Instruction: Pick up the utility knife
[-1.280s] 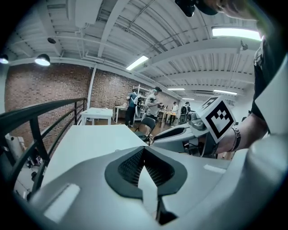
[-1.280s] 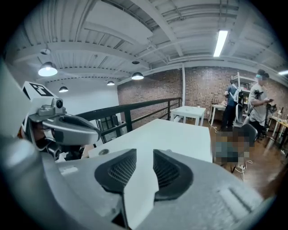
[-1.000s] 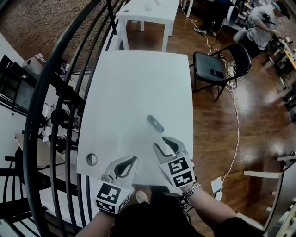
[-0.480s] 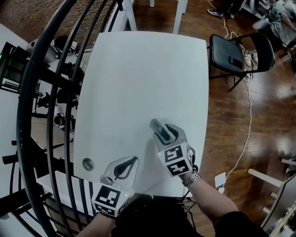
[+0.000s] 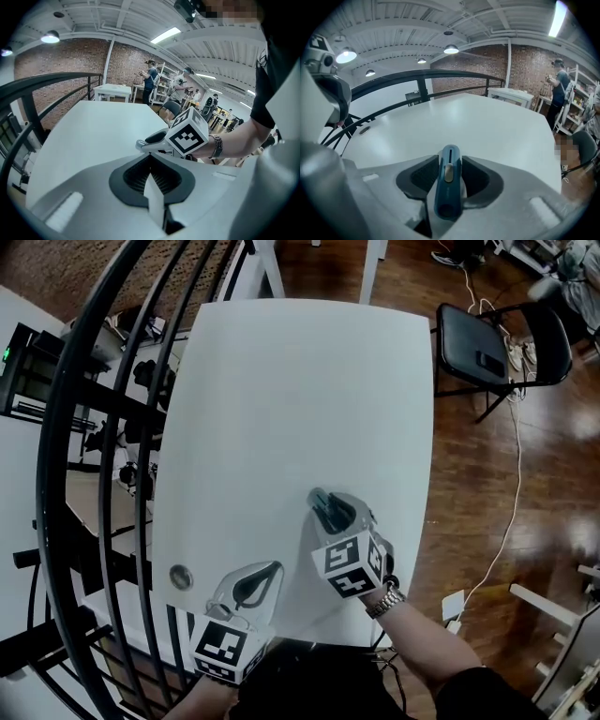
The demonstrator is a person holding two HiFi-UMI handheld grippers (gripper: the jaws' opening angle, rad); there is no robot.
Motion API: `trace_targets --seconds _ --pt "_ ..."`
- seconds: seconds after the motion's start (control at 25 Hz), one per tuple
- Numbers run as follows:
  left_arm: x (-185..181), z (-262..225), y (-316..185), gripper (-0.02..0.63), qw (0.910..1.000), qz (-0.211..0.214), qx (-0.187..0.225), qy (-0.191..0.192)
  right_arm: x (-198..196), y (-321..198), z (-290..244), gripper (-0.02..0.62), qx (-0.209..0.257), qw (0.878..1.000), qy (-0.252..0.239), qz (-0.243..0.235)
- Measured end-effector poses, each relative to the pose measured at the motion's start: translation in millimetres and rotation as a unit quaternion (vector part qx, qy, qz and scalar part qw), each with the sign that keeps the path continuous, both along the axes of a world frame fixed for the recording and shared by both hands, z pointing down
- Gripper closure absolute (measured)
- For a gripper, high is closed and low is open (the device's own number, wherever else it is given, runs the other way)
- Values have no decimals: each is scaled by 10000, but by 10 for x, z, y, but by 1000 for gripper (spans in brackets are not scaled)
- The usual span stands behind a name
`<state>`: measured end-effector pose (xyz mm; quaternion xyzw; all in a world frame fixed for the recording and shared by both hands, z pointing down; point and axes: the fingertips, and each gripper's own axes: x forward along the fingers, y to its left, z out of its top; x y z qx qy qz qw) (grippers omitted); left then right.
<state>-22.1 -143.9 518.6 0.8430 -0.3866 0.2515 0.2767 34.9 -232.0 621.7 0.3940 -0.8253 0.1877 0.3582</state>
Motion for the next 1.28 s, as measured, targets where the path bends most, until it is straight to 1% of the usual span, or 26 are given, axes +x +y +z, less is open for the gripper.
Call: trace_targets --seconds 0.04,0.24,0.44,0.6,0.84,1.04,1.16,1.28 --pt "-5 1 -2 589 10000 4 0 -14 -1 -4 8 457 16 10000 19 -7" --pt "-8 -60 17 589 9999 52 117 -55 19 6 -30 460 53 10000 41 16" --pt "-48 -182 178 589 9997 121 229 35 23 152 -289 462 249 9996 -39 147" --pt "-106 -359 296 589 9982 307 492 175 -24 286 -609 462 525 9980 -64 334" --pt "-319 -741 739 589 9942 510 868 370 -168 891 -1176 462 814 9942 -205 664" --pt "-543 -1066 1108 589 9865 636 1367 643 -226 1400 -1629 462 1234 9867 -184 1039" --pt "-677 -1196 1335 589 9826 692 1549 750 -276 1709 -1822 462 1423 9822 -172 1214" --pt "-775 -1310 1454 589 9794 722 1673 867 -337 1924 -1998 462 1548 9783 -229 1357"
